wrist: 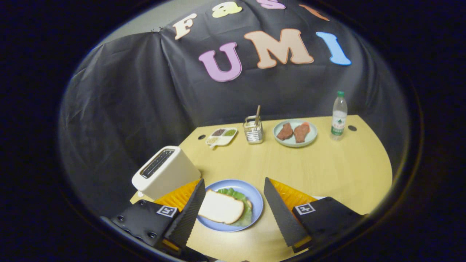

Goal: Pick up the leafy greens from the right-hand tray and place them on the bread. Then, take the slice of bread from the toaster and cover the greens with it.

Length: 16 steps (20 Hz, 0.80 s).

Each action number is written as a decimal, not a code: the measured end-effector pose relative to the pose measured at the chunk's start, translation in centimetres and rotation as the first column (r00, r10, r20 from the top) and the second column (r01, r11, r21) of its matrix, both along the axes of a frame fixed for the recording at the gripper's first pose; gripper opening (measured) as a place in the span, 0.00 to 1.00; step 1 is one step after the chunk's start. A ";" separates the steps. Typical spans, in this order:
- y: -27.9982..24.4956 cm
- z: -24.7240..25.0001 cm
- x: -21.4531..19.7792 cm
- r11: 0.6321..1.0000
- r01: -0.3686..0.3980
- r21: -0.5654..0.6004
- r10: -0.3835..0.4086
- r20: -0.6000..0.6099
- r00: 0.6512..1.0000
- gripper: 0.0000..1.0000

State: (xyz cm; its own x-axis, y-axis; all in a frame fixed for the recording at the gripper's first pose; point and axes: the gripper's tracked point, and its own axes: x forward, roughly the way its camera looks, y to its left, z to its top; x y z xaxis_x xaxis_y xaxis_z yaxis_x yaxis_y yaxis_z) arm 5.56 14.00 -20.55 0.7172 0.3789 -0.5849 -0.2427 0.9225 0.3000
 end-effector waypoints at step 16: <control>-7.7 17.5 -1.3 0.962 0.250 -0.114 -0.174 0.454 0.874 1.00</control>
State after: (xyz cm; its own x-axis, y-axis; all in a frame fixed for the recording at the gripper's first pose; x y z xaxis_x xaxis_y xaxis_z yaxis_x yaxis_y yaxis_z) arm 4.27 6.28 -3.01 0.9652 0.1156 -0.2347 -0.1067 0.9930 0.0503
